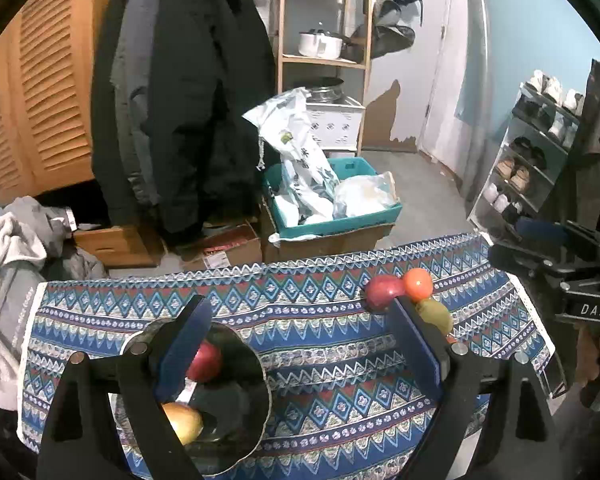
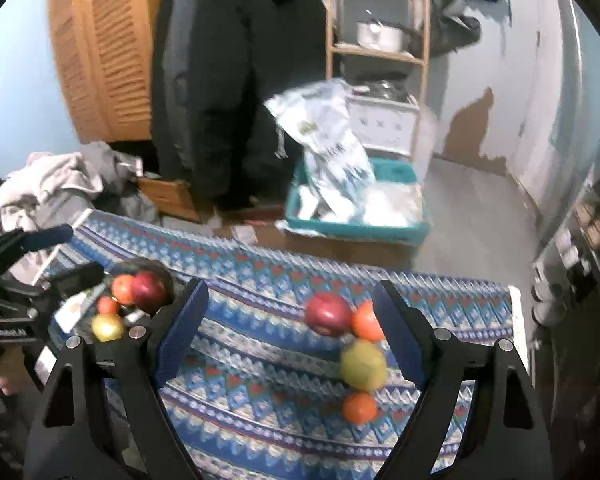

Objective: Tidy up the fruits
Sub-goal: 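Move both tools down to the remaining fruit on the table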

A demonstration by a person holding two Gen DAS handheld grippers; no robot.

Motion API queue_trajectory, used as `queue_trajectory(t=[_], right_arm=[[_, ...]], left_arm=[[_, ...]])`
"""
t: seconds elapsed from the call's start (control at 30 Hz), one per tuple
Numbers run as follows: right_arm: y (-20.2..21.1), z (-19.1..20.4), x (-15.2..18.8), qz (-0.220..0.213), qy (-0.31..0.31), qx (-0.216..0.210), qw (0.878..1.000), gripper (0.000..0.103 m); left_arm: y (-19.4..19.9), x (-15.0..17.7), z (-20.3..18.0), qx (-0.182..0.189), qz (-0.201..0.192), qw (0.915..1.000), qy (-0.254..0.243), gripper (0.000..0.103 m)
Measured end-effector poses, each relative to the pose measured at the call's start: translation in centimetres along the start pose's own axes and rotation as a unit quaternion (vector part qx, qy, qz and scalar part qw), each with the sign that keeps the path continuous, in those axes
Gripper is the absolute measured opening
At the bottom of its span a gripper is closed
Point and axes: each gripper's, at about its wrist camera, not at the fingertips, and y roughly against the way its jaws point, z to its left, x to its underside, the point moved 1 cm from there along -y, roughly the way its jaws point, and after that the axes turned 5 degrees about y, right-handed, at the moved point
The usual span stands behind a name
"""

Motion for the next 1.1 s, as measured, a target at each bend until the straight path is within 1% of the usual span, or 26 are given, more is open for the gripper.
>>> queue_trajectory(t=[0.13,0.27,0.37,0.53,0.7,0.87,1.0,1.1], right_arm=[[-0.9,-2.1,1.5,0.020,-0.013,0.013,1.000,0.084],[-2.3,-4.0,3.0,0.049,-0.026,0.025,0.998,0.084],[-3.8,-5.5,4.2,0.074,-0.035,0.025,0.996,0.084],[-6.3,-7.3,6.0,0.111,-0.051,0.028,0.992,0.084],[-9.2,-8.2,7.4,0.148,-0.056,0.026,0.987,0.084],[-12.7,-8.9,9.0,0.188,-0.052,0.025,0.981,0.084],[-15.6,-9.3,10.6,0.224,-0.057,0.016,0.973,0.084],[-17.0,-9.3,11.4,0.238,-0.059,0.006,0.969,0.084]], left_arm=[[-2.2,0.1,-1.6,0.004,0.017,0.9998,-0.013,0.091],[-4.6,0.4,-2.9,0.012,0.039,0.9991,-0.013,0.091],[-6.1,0.6,-3.6,0.009,0.048,0.9986,-0.021,0.091],[-9.0,1.6,-4.3,0.008,0.079,0.9965,-0.027,0.091],[-11.6,2.3,-4.6,0.008,0.107,0.9939,-0.028,0.091],[-14.3,3.2,-4.5,-0.003,0.132,0.9908,-0.029,0.091],[-16.2,3.9,-3.9,-0.002,0.154,0.9880,-0.012,0.091],[-17.4,4.5,-3.6,-0.002,0.162,0.9868,-0.005,0.091]])
